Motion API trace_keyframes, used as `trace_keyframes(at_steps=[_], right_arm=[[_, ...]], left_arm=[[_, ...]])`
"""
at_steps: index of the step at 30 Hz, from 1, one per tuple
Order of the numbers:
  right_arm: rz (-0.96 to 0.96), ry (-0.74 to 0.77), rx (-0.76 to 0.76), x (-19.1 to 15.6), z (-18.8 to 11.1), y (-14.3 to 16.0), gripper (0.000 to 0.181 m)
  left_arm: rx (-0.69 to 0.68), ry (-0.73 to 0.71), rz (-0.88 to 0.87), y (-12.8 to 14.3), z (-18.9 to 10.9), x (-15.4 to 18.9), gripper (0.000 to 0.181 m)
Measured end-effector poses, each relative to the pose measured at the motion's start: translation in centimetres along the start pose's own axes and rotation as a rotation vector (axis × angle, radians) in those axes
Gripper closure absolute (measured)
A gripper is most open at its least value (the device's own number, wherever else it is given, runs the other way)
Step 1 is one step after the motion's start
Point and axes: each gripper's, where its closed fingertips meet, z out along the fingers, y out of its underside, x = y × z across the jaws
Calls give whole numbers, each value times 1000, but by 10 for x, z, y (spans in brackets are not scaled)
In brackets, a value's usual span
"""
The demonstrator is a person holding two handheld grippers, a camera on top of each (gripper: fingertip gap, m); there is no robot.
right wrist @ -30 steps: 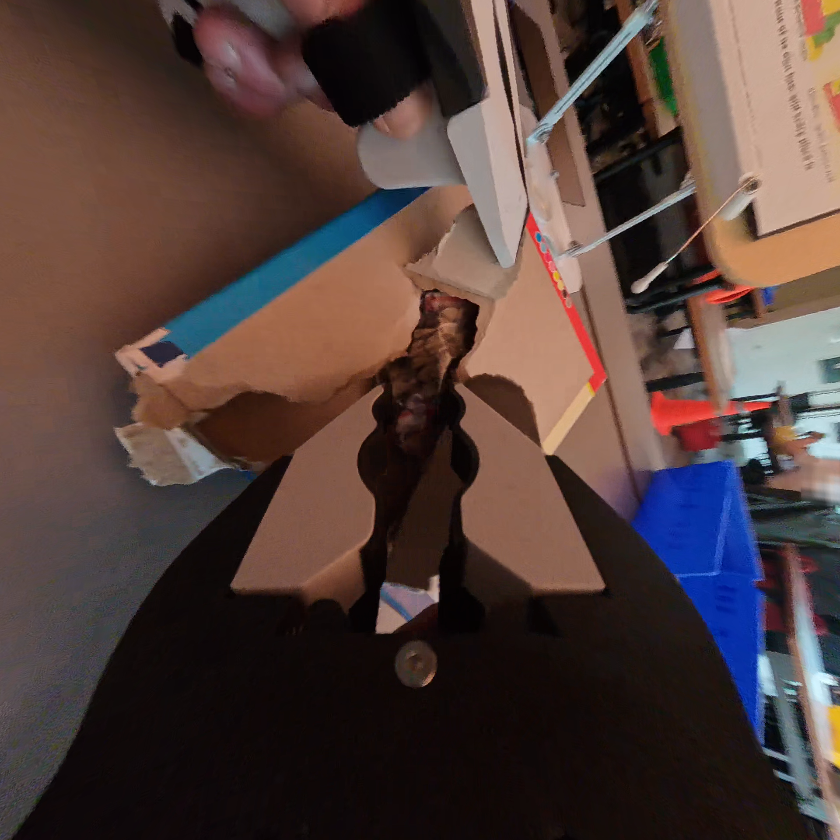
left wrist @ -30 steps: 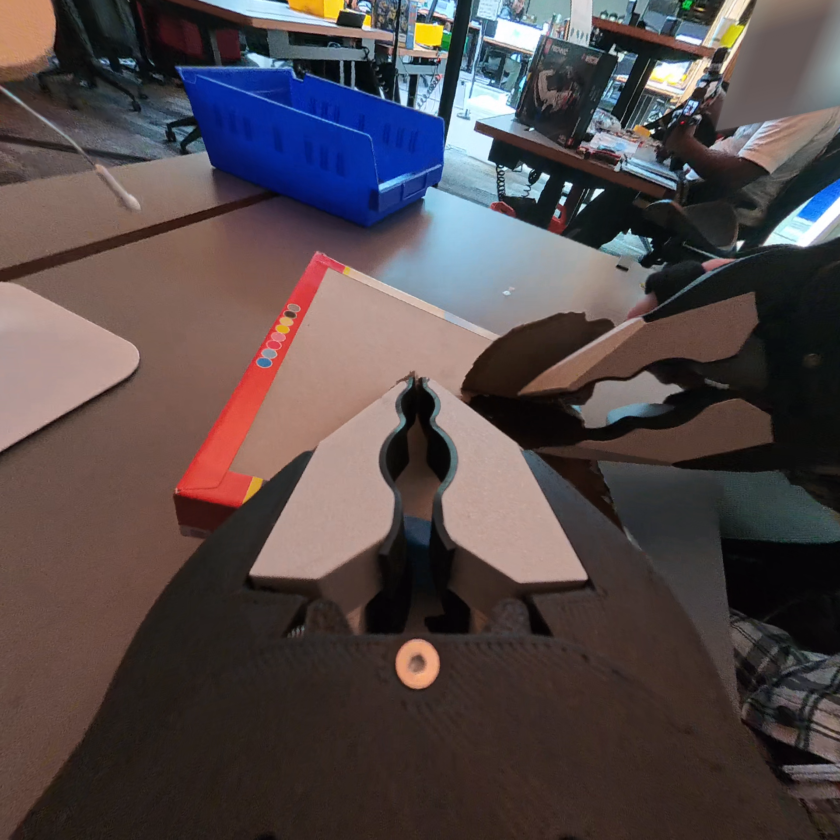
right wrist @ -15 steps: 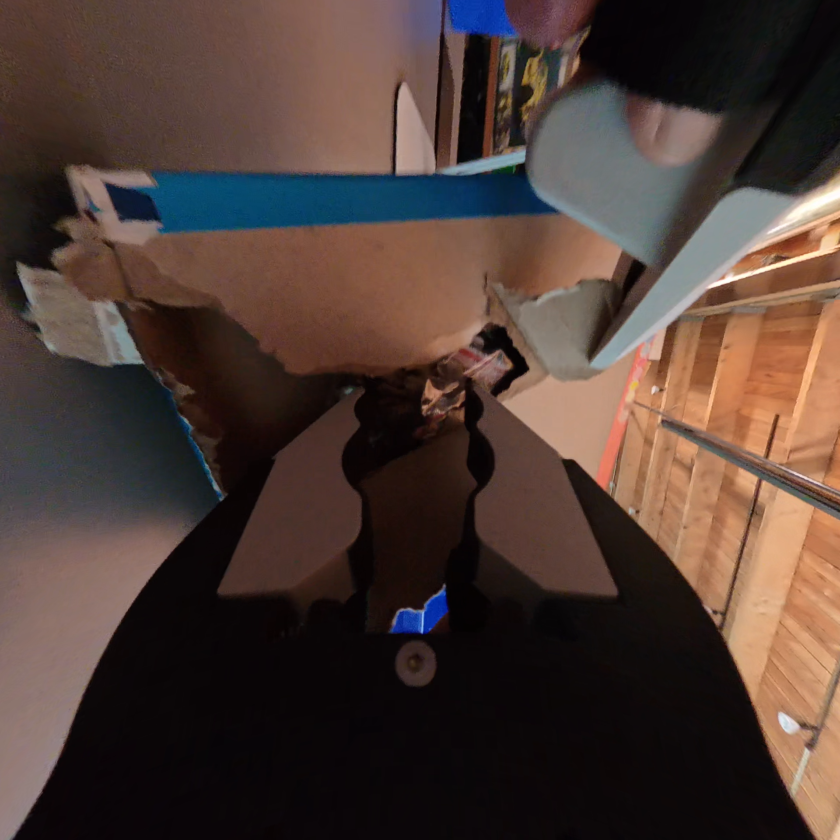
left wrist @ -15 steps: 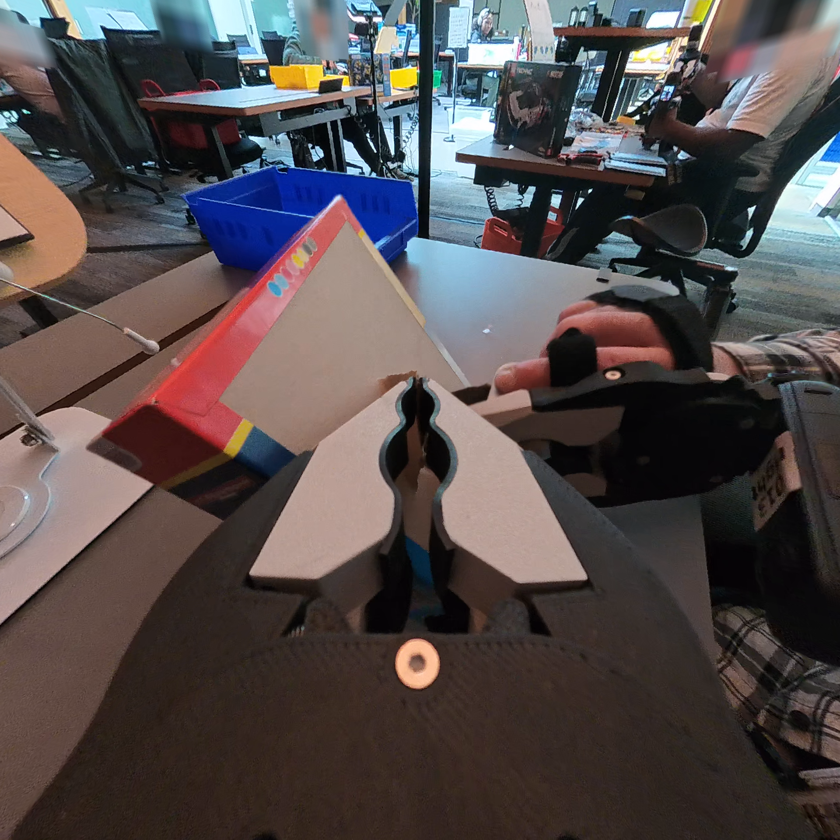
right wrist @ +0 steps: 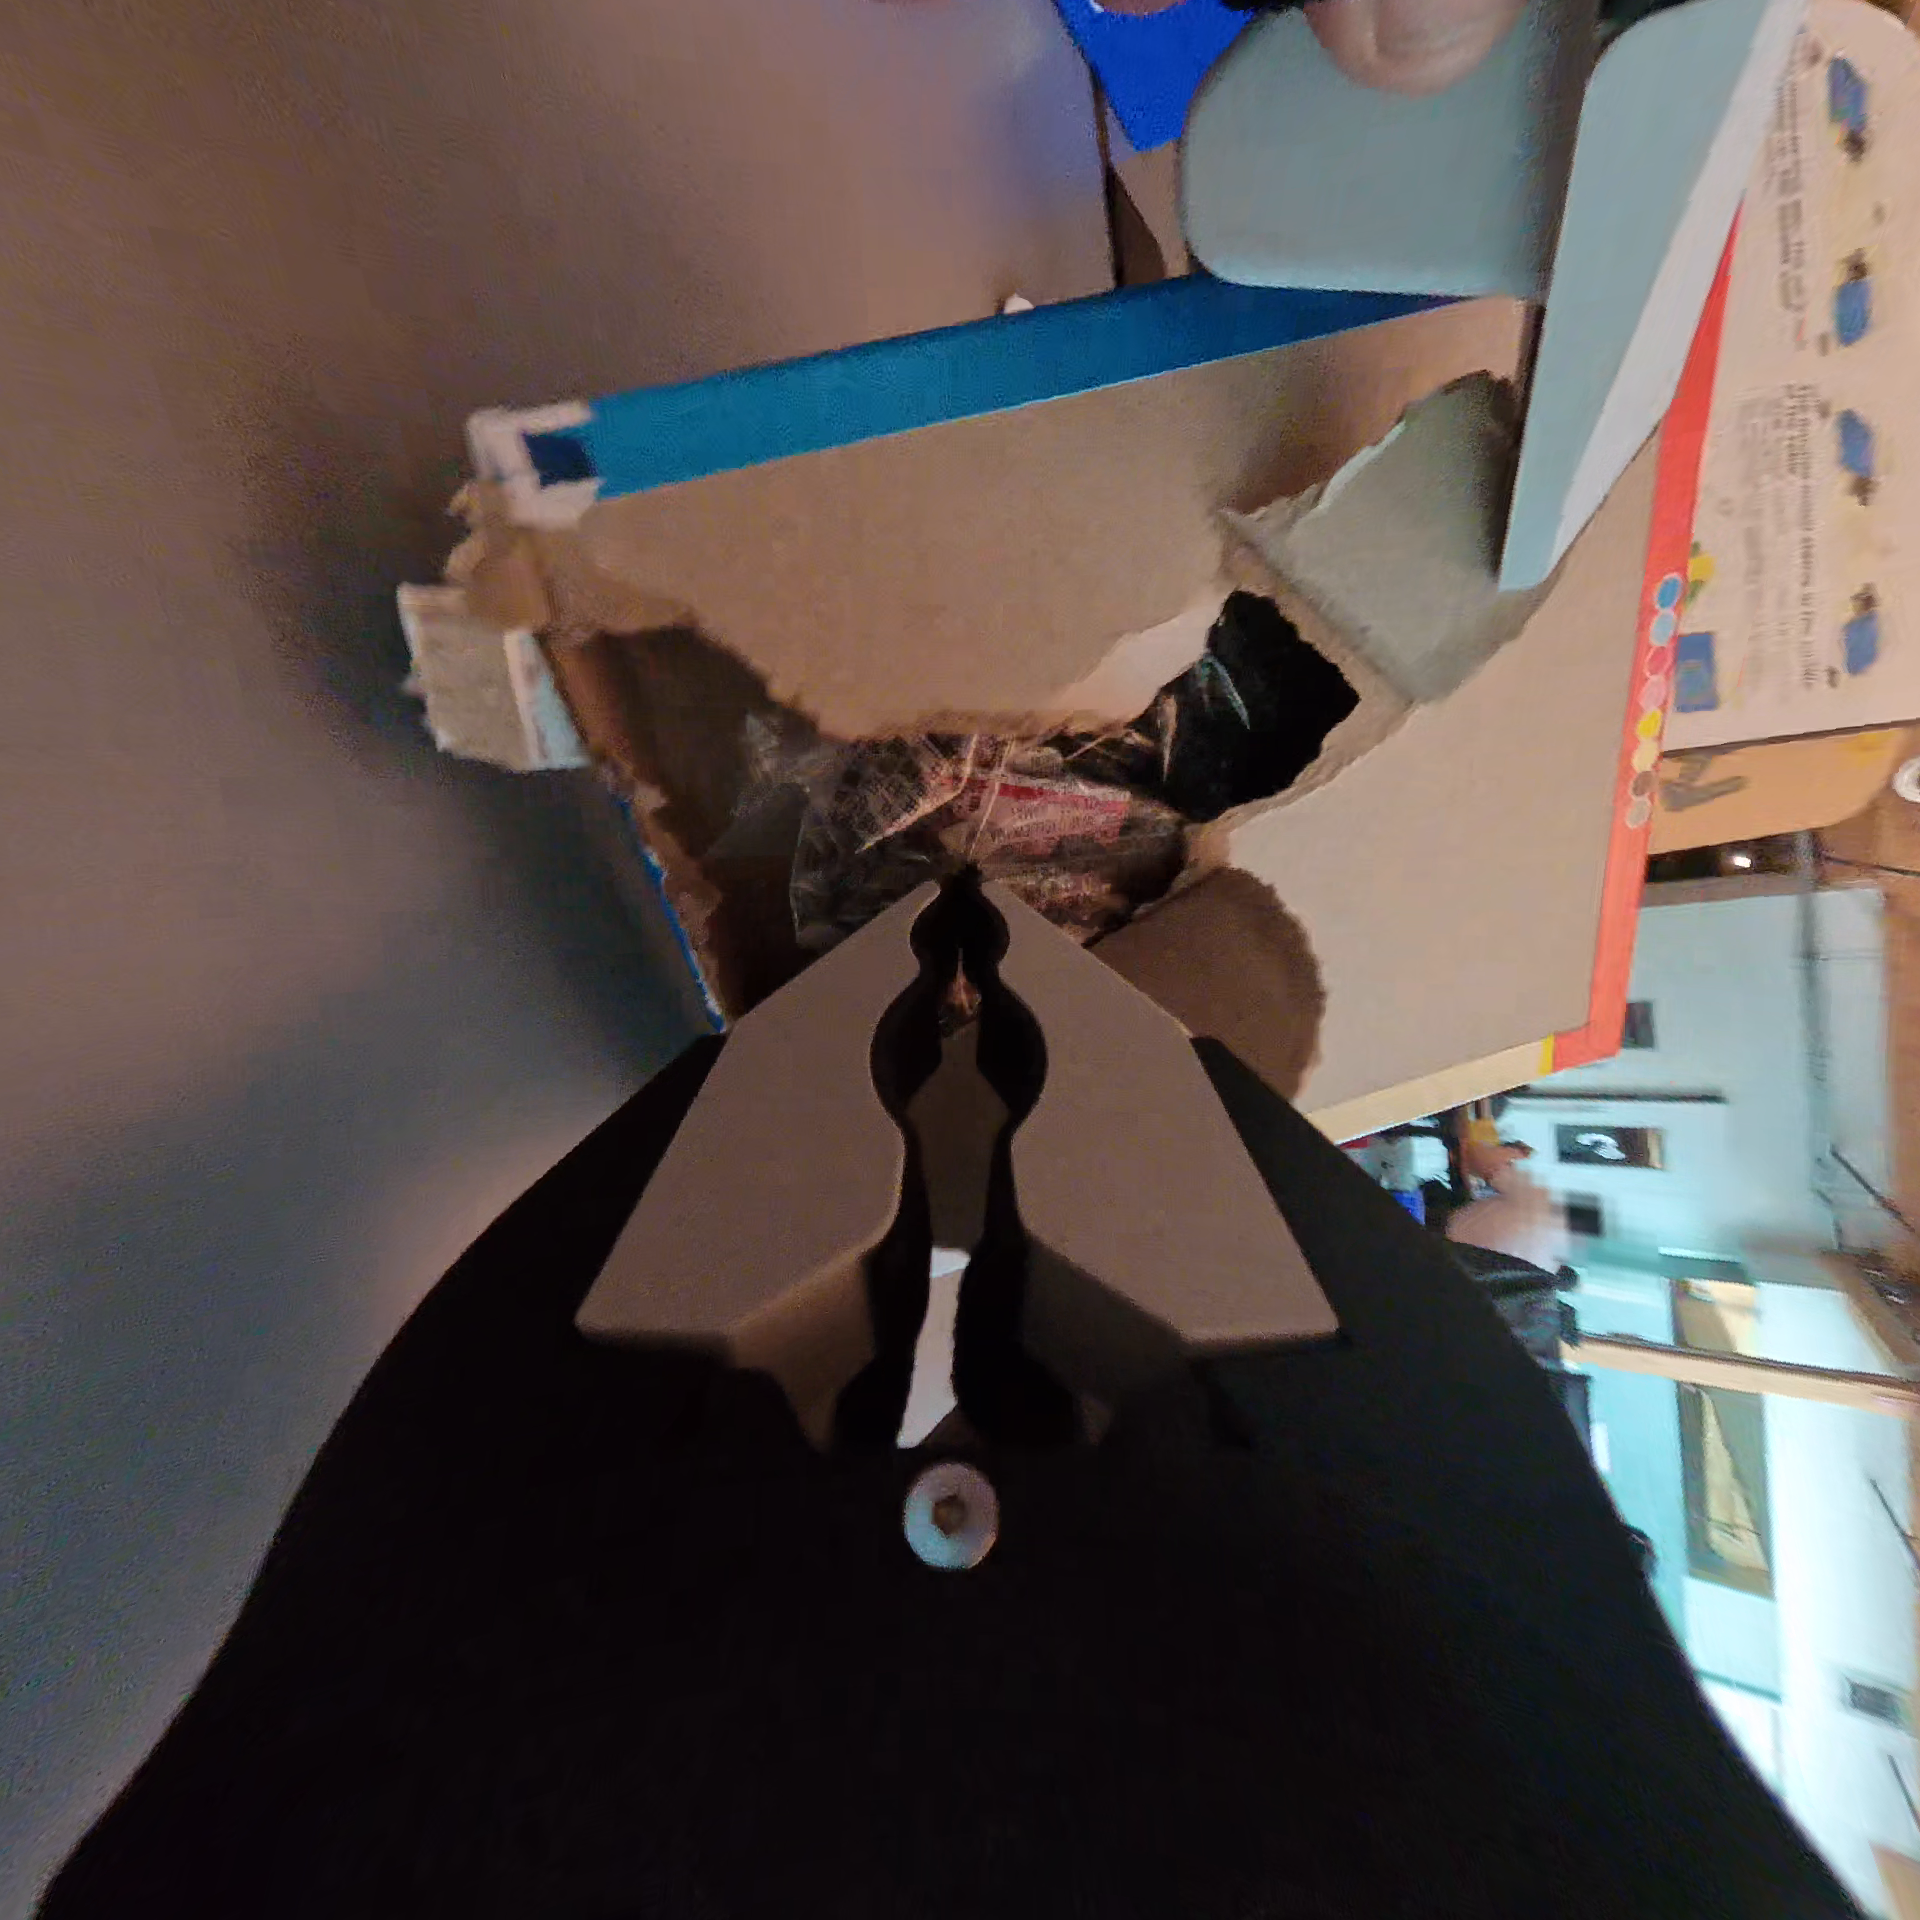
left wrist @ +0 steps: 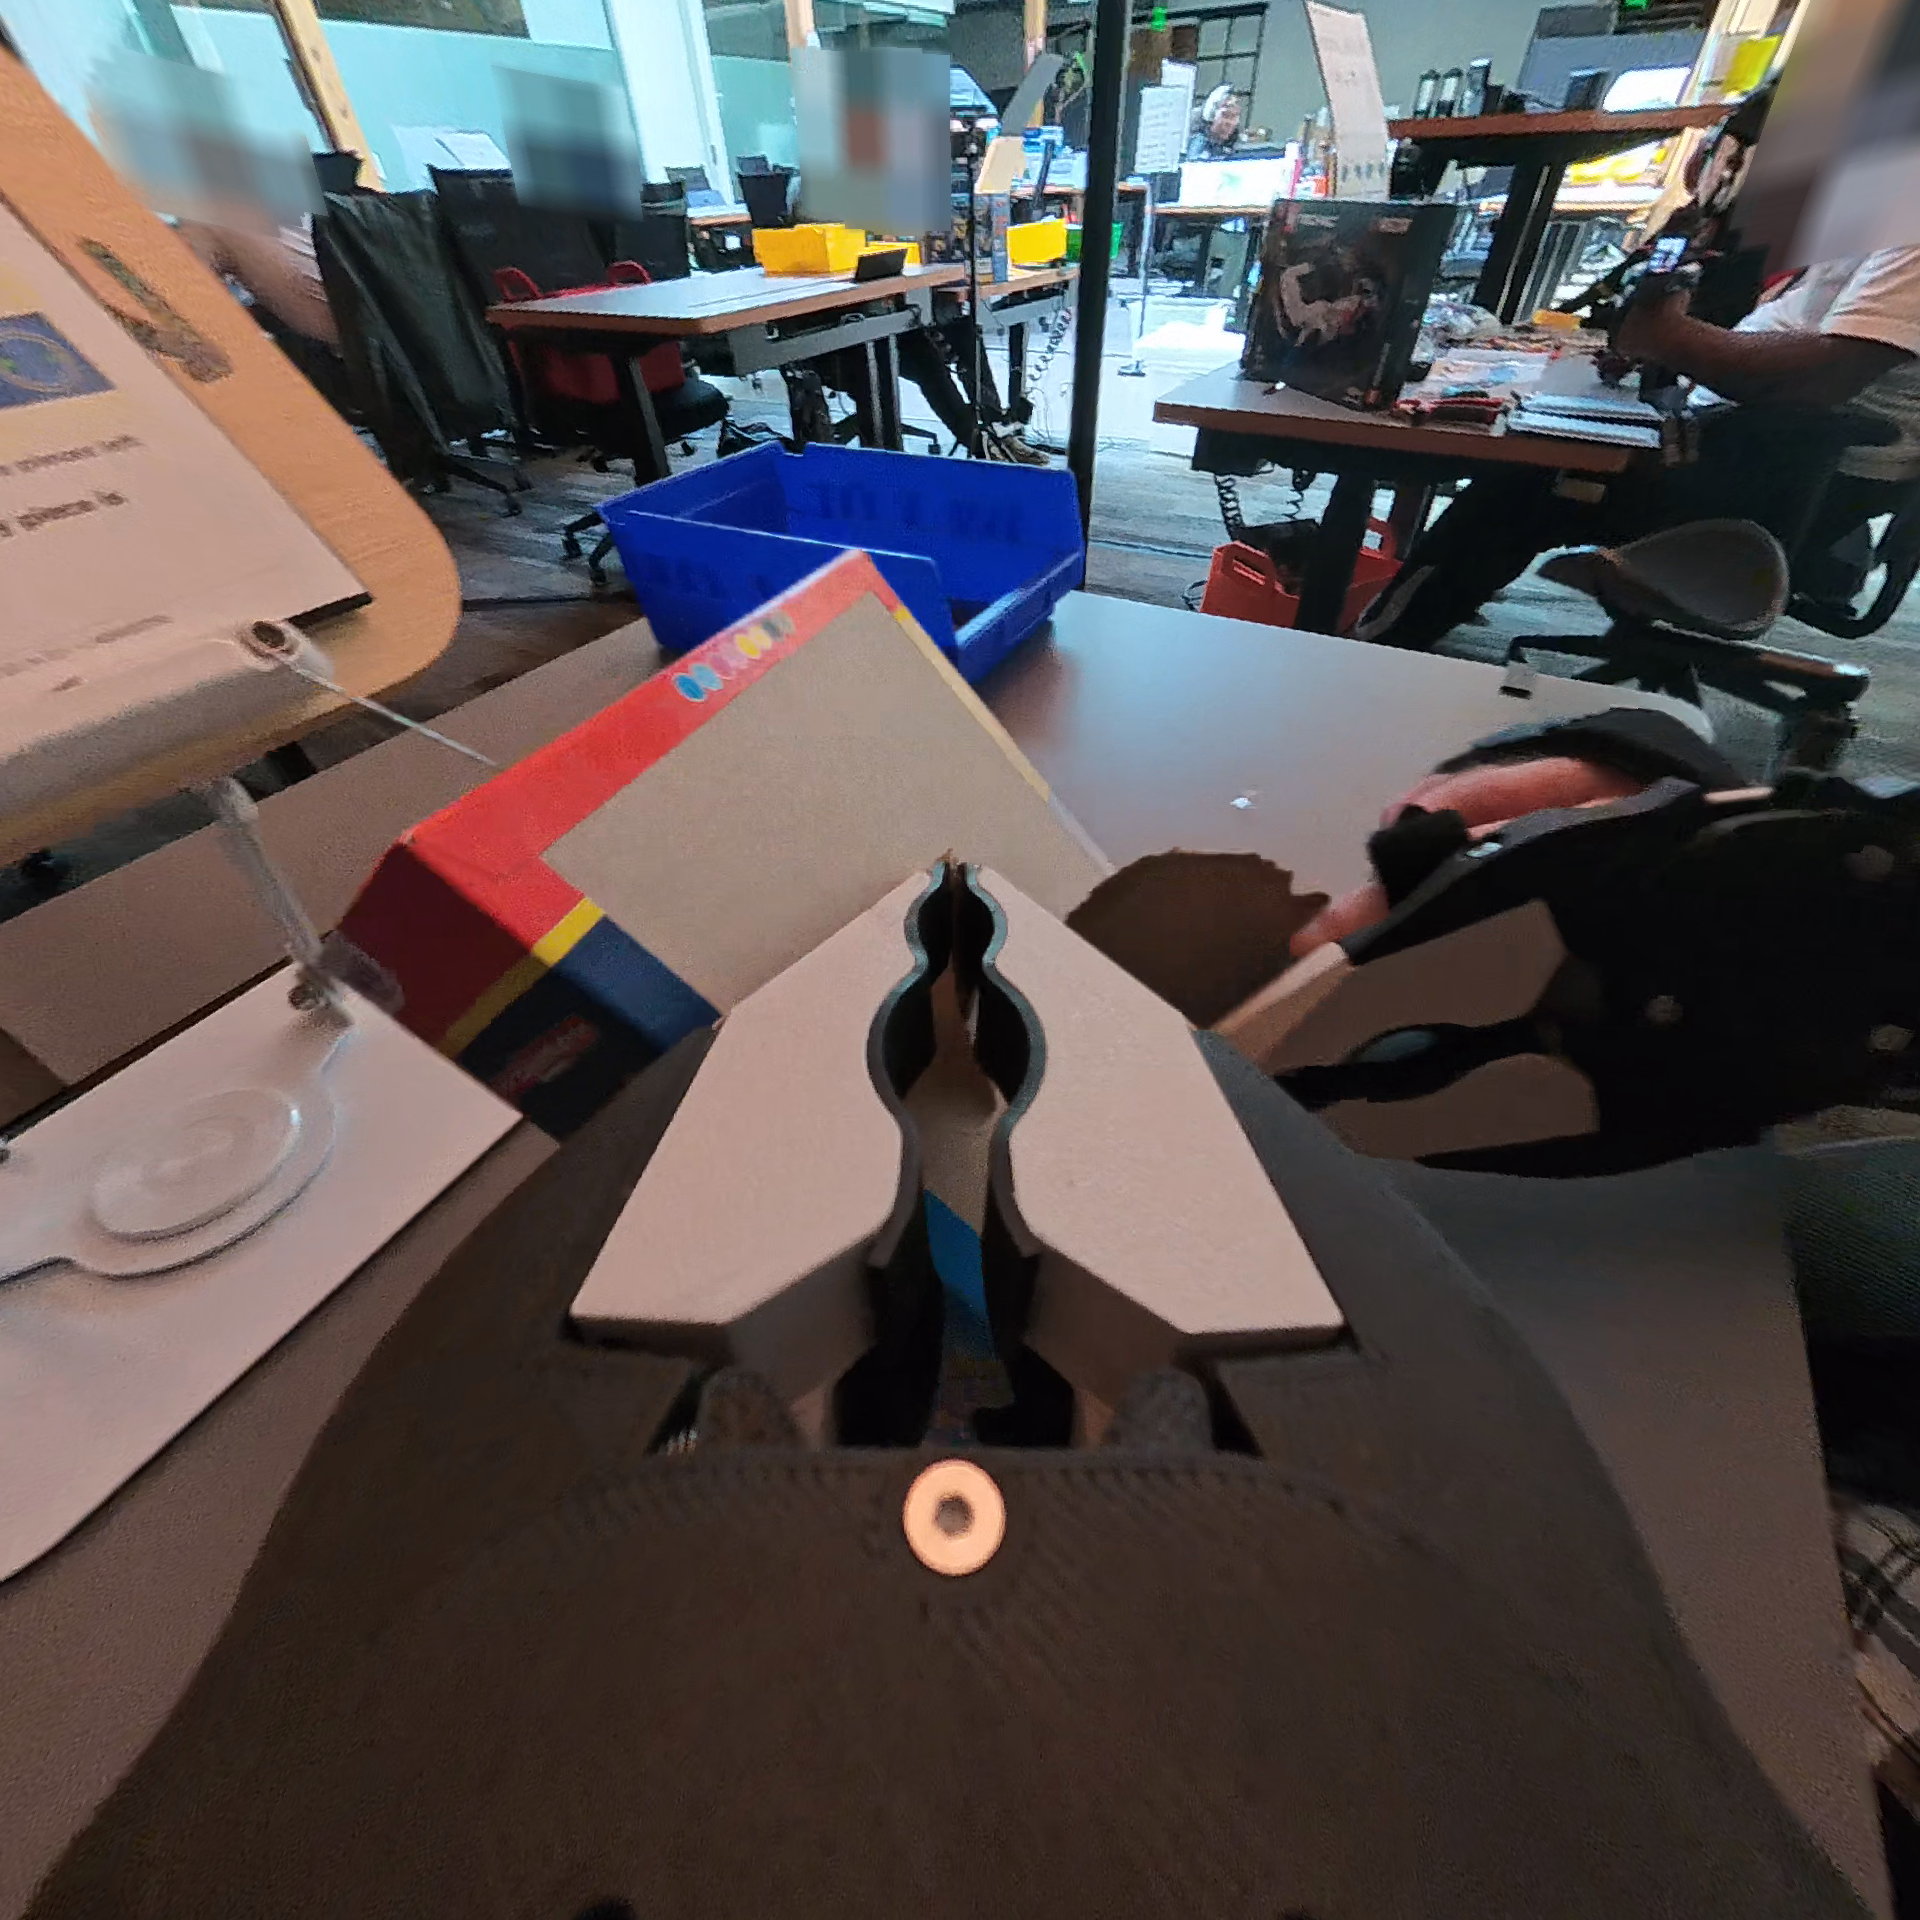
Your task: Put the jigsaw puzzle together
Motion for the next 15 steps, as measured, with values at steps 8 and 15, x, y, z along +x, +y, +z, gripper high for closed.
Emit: trace_keyframes(at_steps=[8, 15], right_arm=[[146, -123, 125, -7, -24, -9, 181], [424, -202, 316, 5, -33, -39, 181]], left_arm=[[9, -54, -95, 18, -3, -42, 181], [-47, -51, -79, 43, 13, -30, 181]])
